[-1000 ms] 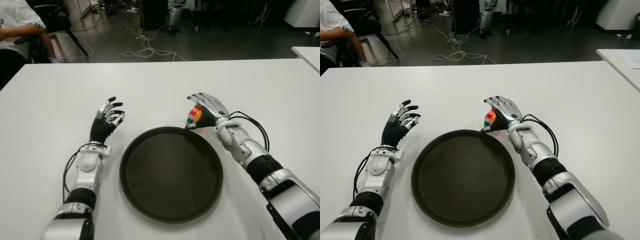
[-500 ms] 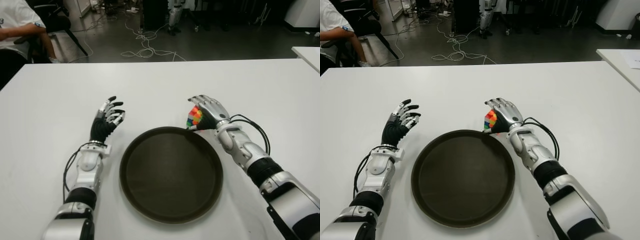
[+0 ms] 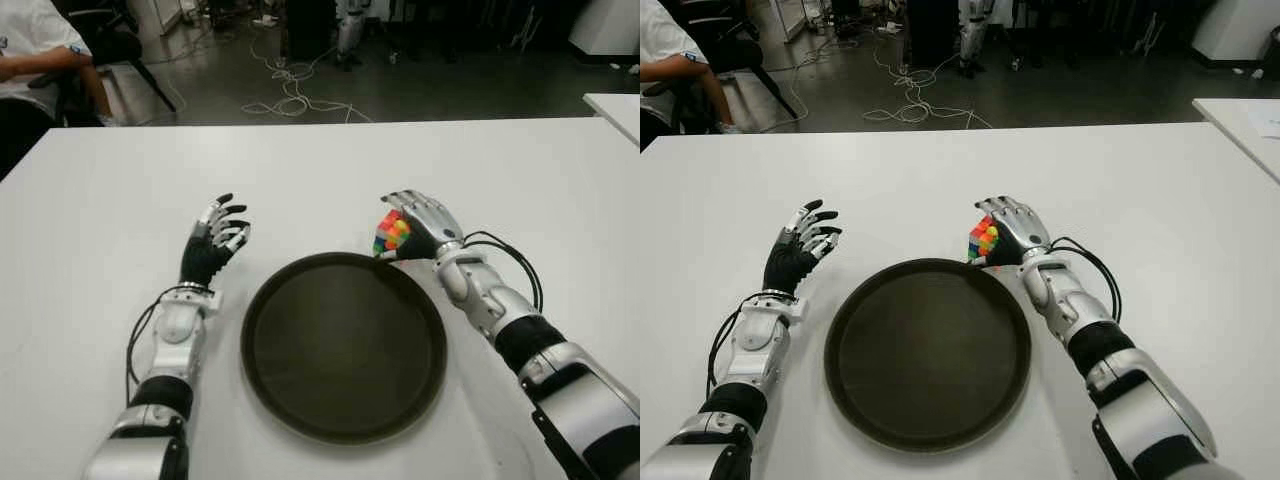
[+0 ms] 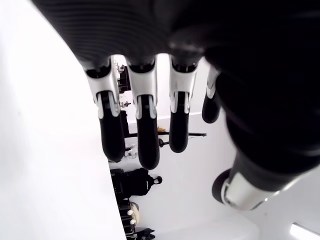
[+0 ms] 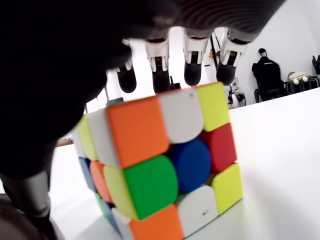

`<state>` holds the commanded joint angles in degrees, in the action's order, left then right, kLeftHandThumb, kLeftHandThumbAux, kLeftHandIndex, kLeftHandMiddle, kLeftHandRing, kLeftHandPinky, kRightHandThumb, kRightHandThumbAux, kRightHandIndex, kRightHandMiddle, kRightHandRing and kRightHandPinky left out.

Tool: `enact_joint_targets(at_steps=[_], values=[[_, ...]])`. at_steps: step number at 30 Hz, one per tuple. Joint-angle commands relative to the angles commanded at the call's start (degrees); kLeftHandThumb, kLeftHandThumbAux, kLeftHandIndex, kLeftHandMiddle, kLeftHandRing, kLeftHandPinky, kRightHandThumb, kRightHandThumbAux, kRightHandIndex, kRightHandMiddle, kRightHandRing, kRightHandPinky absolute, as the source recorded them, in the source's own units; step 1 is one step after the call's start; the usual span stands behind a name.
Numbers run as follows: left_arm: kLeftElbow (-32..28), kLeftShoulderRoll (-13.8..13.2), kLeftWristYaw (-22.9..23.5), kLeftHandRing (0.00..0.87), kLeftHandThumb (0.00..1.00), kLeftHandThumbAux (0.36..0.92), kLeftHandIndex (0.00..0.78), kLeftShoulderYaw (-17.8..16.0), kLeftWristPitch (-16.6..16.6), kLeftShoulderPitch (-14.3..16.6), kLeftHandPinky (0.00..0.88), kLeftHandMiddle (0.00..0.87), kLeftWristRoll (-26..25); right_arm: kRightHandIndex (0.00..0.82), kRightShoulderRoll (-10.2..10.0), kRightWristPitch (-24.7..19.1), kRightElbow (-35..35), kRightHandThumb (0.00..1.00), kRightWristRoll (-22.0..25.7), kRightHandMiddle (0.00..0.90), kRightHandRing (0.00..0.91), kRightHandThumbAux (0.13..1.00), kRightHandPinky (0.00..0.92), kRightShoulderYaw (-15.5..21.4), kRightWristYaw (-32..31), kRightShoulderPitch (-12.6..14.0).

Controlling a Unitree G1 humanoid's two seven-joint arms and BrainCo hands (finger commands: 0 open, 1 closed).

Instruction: Pick up the Rubik's Cube and put it in the plate

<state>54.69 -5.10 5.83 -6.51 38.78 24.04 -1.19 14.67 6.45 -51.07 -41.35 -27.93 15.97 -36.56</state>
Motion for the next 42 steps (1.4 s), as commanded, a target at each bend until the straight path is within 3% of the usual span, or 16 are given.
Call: enact_joint_targets(at_steps=[19, 42], values=[[-0.02, -0.65, -2.22, 0.319, 0.604, 0.715, 0.147, 0.88, -0.44, 0.10, 0.364, 0.260, 2.21, 0.000, -0.62, 0.28, -2.51, 0.000, 0.81, 0.000, 0.000, 0.691, 0.014, 0.43, 1.09, -0.94], [0.64, 0.08, -1.31, 0.311, 0.582, 0.699, 0.134, 0.30, 0.62, 0.56, 0.370, 0.246, 1.08, 0.000, -0.72, 1.59, -5.51, 0.000, 0.90, 0.000, 0.000, 0.675, 0.033, 1.11, 3.56, -3.40]])
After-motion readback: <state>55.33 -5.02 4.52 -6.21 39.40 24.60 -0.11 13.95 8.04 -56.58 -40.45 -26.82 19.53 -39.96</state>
